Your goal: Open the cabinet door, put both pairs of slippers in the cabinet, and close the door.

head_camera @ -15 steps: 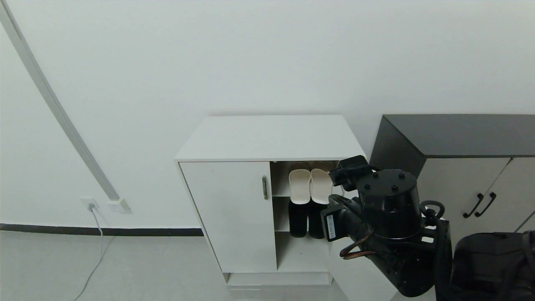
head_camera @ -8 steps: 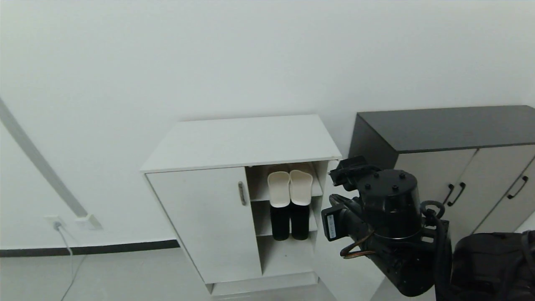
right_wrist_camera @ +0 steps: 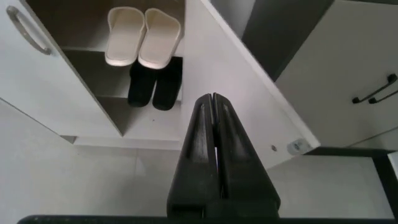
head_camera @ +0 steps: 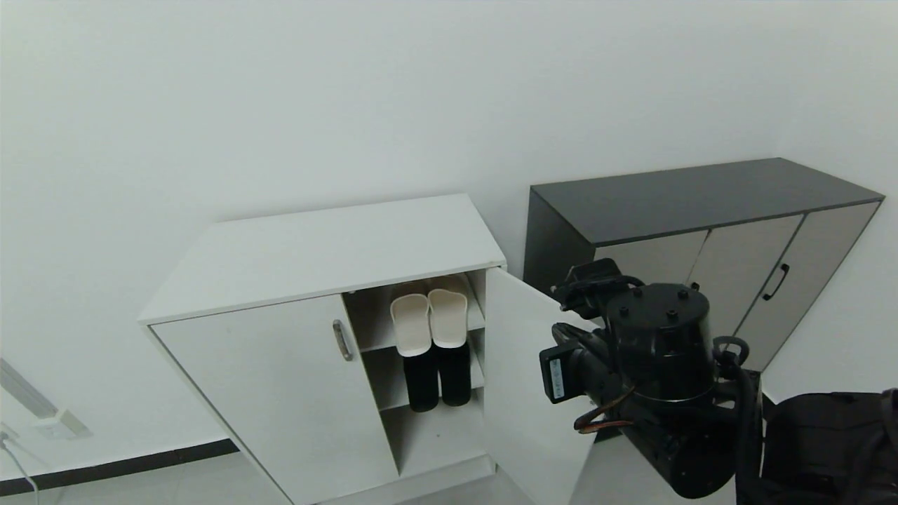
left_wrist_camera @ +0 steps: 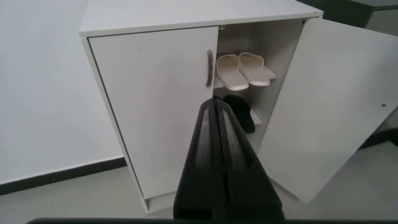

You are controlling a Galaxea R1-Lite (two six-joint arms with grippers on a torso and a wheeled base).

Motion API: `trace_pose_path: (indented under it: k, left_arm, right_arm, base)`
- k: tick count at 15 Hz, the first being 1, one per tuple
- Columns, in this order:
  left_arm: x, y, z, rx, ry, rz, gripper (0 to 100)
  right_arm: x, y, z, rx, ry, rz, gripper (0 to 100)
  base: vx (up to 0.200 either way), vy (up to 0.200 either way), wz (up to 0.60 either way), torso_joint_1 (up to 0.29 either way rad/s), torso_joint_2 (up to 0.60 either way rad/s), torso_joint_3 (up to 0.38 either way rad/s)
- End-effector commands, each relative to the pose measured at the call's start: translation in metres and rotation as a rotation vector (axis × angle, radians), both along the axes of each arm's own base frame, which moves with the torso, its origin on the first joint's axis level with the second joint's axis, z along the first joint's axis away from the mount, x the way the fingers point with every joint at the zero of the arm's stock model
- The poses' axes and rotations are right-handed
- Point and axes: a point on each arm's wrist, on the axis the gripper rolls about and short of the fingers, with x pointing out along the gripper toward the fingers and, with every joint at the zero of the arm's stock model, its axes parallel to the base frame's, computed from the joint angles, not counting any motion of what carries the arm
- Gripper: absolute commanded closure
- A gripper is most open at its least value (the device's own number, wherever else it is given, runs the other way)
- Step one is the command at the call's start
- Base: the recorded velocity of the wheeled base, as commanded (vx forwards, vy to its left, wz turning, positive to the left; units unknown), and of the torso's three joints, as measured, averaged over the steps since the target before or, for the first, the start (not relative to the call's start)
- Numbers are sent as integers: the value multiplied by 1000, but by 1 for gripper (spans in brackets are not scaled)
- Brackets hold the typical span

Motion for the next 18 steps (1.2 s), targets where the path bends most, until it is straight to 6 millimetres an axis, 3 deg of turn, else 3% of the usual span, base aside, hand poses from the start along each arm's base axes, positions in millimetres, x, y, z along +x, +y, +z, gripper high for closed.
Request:
trace_pose_path:
  k: [1, 5, 11, 13, 15, 18]
  left_arm:
    - [0, 0, 0, 0, 1, 1, 100]
    - [0, 0, 0, 1, 1, 1, 100]
    - [0, 0, 0, -2, 1, 1, 100]
    - [0, 0, 0, -2, 1, 1, 100]
    - [0, 0, 0, -2, 1, 1, 100]
    - [0, 0, 0, 0, 1, 1, 100]
  right_arm:
    - [0, -1, 0, -2, -1, -1, 100]
    - [0, -1, -1, -6, 1, 0, 100]
    - [-1, -1, -2, -11, 1, 2, 100]
    - [0, -2, -3, -15, 3, -1, 100]
    - [8, -7, 1, -25, -12, -26, 100]
    - [36, -16, 27, 35, -76, -81, 100]
  base:
    - [0, 0, 0, 0, 0, 0]
    - [0, 0, 0, 0, 0, 0]
    - [-200, 0, 0, -1, 3, 4]
    - [0, 0, 0, 0, 0, 0]
    - [0, 0, 0, 0, 0, 0]
    - [0, 0, 0, 0, 0, 0]
